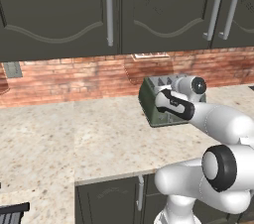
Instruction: Start the toaster. Once the lever pops up, take the bread to the plate on the dining counter.
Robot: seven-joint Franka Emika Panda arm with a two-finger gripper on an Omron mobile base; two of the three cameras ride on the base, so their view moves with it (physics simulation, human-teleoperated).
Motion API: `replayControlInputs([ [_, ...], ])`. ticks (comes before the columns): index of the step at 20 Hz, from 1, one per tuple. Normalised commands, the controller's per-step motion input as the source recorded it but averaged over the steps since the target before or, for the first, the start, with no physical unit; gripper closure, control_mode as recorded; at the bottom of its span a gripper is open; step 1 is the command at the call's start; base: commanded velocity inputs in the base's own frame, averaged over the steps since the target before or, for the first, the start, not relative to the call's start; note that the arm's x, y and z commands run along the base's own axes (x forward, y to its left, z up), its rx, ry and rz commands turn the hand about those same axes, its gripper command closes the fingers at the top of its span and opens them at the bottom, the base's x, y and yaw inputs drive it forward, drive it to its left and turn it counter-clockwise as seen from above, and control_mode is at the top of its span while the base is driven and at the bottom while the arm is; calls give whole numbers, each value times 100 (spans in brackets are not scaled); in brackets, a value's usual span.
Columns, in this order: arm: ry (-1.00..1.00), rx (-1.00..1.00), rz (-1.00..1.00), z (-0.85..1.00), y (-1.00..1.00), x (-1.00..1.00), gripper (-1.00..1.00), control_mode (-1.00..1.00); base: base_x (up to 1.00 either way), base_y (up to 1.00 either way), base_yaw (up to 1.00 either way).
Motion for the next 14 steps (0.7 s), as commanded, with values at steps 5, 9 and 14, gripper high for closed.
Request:
replayControlInputs([
  [5, 1, 0, 0, 0, 0, 0, -100, -100, 0, 0, 0],
  [9, 2, 0, 0, 0, 0, 1, -100, -100, 0, 0, 0],
  [14, 1, 0, 0, 0, 0, 11, -100, -100, 0, 0, 0],
])
